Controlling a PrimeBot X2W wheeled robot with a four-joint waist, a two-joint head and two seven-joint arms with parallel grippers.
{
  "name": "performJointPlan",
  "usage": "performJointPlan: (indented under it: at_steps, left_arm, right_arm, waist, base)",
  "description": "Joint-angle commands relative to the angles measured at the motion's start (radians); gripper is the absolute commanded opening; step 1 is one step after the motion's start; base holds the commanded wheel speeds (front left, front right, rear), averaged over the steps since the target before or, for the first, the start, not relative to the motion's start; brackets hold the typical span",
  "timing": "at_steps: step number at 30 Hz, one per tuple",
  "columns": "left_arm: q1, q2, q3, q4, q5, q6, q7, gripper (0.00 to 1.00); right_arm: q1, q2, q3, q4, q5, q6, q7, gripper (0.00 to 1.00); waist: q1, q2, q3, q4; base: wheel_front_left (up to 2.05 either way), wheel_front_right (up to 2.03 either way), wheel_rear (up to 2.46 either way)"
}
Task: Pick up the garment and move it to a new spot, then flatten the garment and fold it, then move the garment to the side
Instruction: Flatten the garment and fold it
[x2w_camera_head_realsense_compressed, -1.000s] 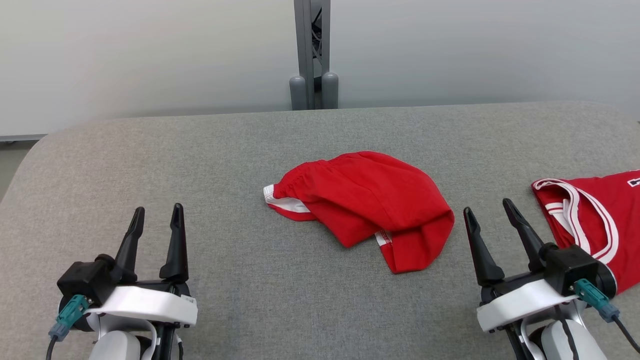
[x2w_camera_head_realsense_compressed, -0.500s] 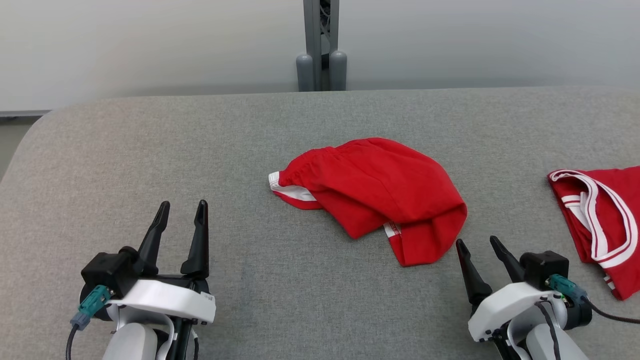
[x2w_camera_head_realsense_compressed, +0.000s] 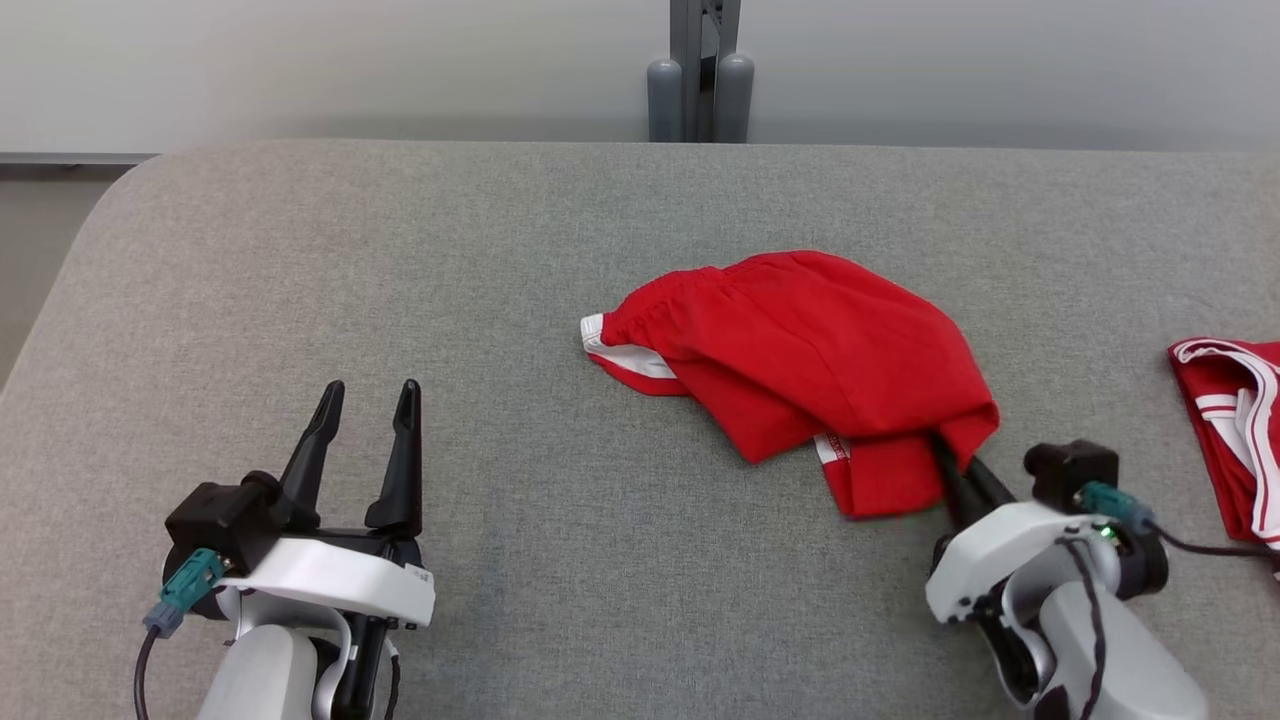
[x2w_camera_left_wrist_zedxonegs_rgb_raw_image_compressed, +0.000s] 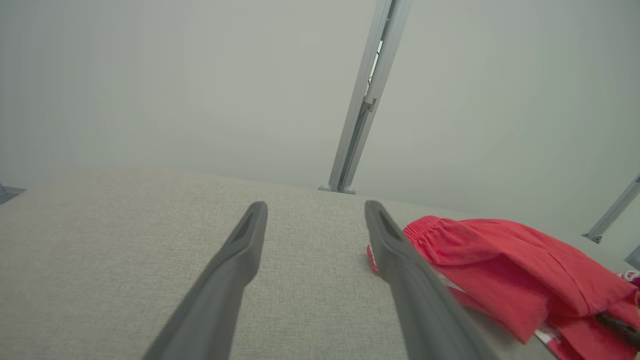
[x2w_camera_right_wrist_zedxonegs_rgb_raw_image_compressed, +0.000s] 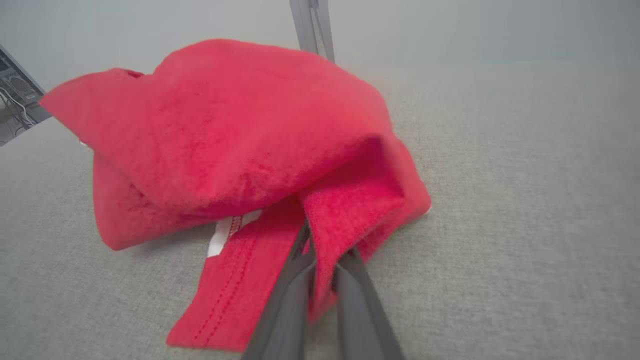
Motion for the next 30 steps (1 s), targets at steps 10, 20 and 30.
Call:
performJointPlan:
  at_steps: [10,20,30]
  left_arm:
    - [0.014,0.005,-0.007,0.013,-0.026,-0.004,-0.004,1.0]
    - [0.047,0.004,-0.035,0.012,-0.059,0.007,-0.004,1.0]
    - [0.064,0.004,-0.037,0.013,-0.069,0.01,-0.004,1.0]
  right_arm:
    - [-0.025,-0.085,-0.106,-0.127,-0.051,0.0,-0.007,0.0]
    - [-0.141,-0.188,-0.194,-0.266,-0.201,0.0,-0.007,0.0]
    - [-0.221,-0.139,-0.003,-0.402,-0.279,0.0,0.012,0.0]
  waist:
    - [0.0,0.0,-0.051,-0.024]
    - [0.0,0.0,-0.106,-0.011]
    - [0.0,0.0,-0.117,0.039]
  base:
    - [0.0,0.0,0.0]
    - [0.0,0.0,0.0]
    - [0.0,0.0,0.0]
